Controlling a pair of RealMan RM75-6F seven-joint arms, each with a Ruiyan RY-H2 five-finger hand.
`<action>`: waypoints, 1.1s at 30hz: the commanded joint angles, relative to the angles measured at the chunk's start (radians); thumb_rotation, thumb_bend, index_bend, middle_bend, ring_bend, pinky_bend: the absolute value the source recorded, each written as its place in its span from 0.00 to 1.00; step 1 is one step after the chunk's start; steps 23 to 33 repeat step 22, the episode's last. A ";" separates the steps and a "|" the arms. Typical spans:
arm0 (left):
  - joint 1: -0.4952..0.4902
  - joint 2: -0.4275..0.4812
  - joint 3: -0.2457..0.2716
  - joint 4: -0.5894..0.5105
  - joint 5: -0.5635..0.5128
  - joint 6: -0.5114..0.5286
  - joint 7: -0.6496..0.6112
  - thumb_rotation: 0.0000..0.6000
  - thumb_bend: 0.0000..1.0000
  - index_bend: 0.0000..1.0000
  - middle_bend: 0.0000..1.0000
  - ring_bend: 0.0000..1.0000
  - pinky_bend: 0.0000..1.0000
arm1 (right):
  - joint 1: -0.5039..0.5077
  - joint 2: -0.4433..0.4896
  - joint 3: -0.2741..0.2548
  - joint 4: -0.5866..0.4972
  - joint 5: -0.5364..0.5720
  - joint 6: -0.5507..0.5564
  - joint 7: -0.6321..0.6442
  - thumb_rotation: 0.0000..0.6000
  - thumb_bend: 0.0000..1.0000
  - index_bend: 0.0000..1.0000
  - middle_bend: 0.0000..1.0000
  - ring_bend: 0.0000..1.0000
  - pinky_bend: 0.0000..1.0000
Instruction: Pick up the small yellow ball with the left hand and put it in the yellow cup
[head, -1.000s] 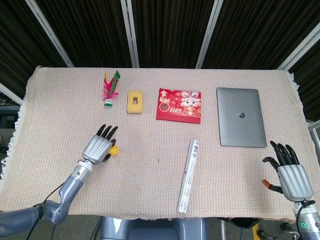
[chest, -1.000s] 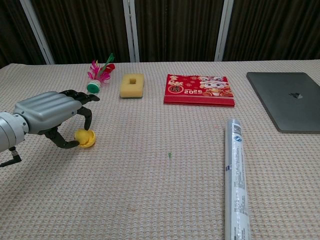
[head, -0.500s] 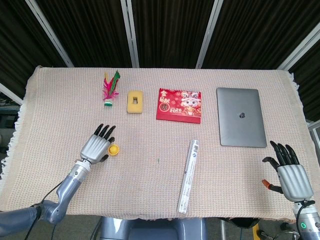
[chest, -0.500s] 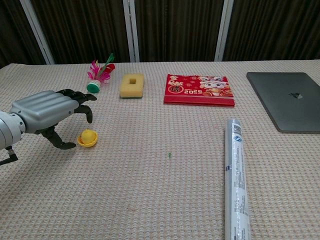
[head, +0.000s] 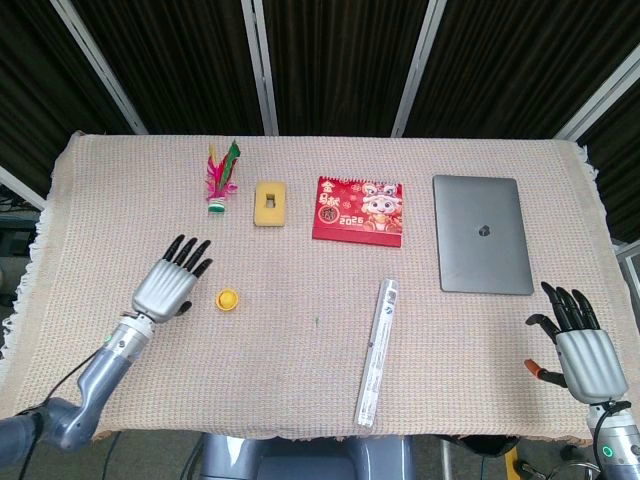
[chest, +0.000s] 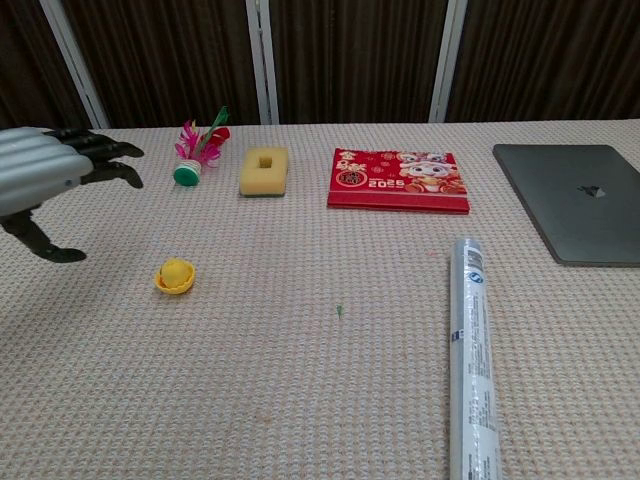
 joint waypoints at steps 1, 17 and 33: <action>0.131 0.216 0.135 -0.161 0.119 0.122 -0.067 1.00 0.19 0.17 0.00 0.00 0.00 | 0.000 -0.001 0.000 -0.002 0.002 -0.003 -0.006 1.00 0.00 0.38 0.00 0.00 0.00; 0.346 0.158 0.157 -0.090 0.081 0.282 -0.205 1.00 0.20 0.16 0.00 0.00 0.00 | 0.008 -0.009 0.002 -0.003 0.001 -0.011 -0.015 1.00 0.00 0.35 0.00 0.00 0.00; 0.361 0.147 0.143 -0.069 0.101 0.303 -0.220 1.00 0.18 0.16 0.00 0.00 0.00 | 0.011 -0.009 0.003 -0.004 0.005 -0.018 -0.009 1.00 0.00 0.34 0.00 0.00 0.00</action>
